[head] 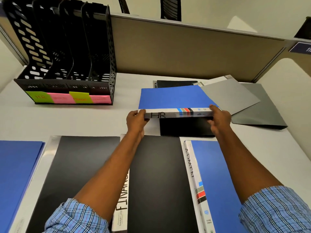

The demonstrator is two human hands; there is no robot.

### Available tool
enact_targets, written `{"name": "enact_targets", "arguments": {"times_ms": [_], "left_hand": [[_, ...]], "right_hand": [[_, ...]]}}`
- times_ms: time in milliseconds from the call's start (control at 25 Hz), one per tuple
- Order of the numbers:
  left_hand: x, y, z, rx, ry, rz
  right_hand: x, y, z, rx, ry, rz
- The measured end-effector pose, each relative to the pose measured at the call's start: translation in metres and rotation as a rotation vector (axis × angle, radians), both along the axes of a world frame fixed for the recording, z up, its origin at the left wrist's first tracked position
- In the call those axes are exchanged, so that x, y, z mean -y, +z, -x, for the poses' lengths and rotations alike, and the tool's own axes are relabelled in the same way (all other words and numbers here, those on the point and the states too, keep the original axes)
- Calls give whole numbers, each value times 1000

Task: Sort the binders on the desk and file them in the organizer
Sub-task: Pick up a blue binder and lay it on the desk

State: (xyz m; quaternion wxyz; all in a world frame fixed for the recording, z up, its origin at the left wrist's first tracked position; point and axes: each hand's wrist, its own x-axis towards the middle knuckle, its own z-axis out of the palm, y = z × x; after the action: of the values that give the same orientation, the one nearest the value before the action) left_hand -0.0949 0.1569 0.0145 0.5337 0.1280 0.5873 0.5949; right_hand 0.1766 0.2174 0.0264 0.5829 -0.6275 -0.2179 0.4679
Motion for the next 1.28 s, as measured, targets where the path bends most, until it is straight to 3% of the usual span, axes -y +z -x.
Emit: {"name": "enact_targets", "arguments": {"times_ms": [320, 480, 720, 920, 1280], "left_hand": [[31, 47, -14, 412, 38, -157], [54, 61, -46, 503, -43, -235], [115, 70, -128, 383, -262, -302], [149, 86, -169, 224, -262, -333], [224, 81, -210, 187, -158, -271]], "right_hand": [[79, 36, -24, -178, 26, -68], [128, 43, -32, -310, -28, -92], [185, 51, -24, -415, 81, -95], [220, 59, -42, -515, 155, -107], [288, 50, -84, -522, 267, -63]]}}
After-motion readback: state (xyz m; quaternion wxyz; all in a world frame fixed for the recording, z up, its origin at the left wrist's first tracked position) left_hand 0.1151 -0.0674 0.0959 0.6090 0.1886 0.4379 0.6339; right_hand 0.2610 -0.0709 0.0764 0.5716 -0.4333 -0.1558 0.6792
